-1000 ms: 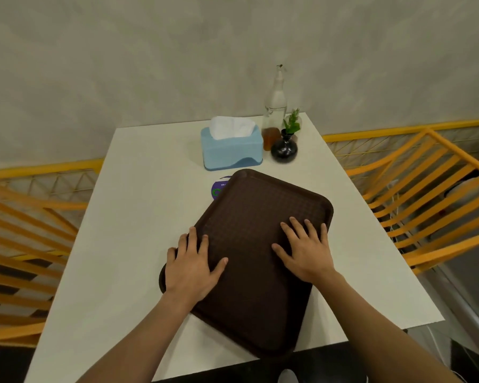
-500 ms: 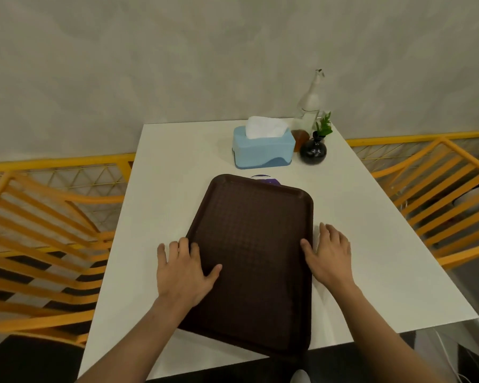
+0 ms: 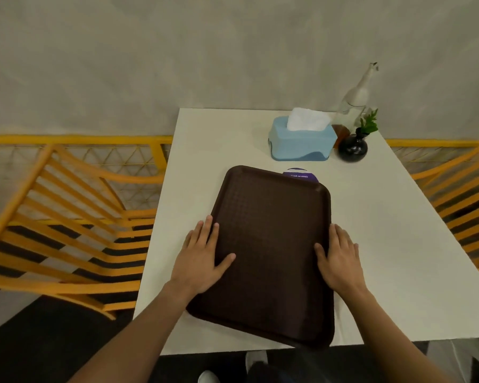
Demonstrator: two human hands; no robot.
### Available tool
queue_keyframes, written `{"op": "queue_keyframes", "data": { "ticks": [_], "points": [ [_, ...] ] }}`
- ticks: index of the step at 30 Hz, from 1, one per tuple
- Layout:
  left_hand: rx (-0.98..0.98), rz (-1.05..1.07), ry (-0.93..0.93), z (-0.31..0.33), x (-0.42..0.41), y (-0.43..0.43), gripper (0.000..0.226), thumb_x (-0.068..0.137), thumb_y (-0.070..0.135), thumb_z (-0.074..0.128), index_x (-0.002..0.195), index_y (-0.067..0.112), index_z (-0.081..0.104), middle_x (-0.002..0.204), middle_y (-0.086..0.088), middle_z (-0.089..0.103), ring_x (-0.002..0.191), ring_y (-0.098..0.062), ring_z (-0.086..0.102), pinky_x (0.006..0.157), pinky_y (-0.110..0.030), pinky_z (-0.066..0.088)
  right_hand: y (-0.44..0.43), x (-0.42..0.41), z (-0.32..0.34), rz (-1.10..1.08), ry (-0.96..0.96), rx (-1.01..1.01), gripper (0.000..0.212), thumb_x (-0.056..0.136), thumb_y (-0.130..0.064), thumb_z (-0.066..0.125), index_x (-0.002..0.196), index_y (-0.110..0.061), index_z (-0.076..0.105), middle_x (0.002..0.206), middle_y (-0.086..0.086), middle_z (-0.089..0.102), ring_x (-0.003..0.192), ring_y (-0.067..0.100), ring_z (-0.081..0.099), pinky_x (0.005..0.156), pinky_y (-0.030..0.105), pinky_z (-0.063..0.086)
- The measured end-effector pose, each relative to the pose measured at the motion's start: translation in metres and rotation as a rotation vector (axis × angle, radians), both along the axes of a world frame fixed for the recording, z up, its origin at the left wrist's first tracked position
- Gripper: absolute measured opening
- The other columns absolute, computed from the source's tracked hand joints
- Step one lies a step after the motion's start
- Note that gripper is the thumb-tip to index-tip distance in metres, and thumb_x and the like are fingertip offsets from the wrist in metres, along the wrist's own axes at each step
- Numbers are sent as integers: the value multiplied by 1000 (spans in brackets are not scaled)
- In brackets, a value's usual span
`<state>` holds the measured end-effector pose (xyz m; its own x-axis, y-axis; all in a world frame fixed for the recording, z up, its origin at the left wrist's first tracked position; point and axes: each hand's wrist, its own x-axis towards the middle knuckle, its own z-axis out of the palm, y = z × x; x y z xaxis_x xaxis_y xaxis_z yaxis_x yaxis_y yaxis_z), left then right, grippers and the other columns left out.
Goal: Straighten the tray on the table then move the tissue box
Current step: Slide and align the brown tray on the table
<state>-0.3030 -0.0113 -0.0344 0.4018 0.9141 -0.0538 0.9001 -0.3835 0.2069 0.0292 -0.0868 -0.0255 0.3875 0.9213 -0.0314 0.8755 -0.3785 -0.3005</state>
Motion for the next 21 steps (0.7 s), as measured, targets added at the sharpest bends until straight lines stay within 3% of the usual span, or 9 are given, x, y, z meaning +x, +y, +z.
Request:
{"op": "queue_keyframes", "data": {
  "ticks": [10, 15, 21],
  "points": [
    [29, 224, -4, -5, -30, -2, 88, 94, 79, 17, 163, 24, 16, 172, -3, -7, 157, -26, -4, 122, -39, -3, 74, -22, 2, 191, 46, -12, 62, 107, -38, 36, 159, -11, 17, 165, 13, 24, 152, 32, 20, 123, 47, 14],
    [26, 307, -19, -8, -47, 3, 92, 92, 81, 16, 164, 25, 6, 171, -2, -9, 154, -19, -12, 121, -36, -6, 103, -40, 4, 262, 51, -13, 64, 106, -39, 42, 159, -9, 21, 163, 13, 27, 150, 32, 23, 122, 49, 21],
    [17, 335, -41, -7, -80, 19, 106, 85, 88, 25, 163, 22, -5, 172, -2, -6, 156, -19, -9, 123, -38, 0, 111, -62, 11, 267, 73, 26, 71, 104, -46, 45, 159, -9, 19, 164, 15, 24, 150, 35, 22, 121, 52, 24]
  ]
}}
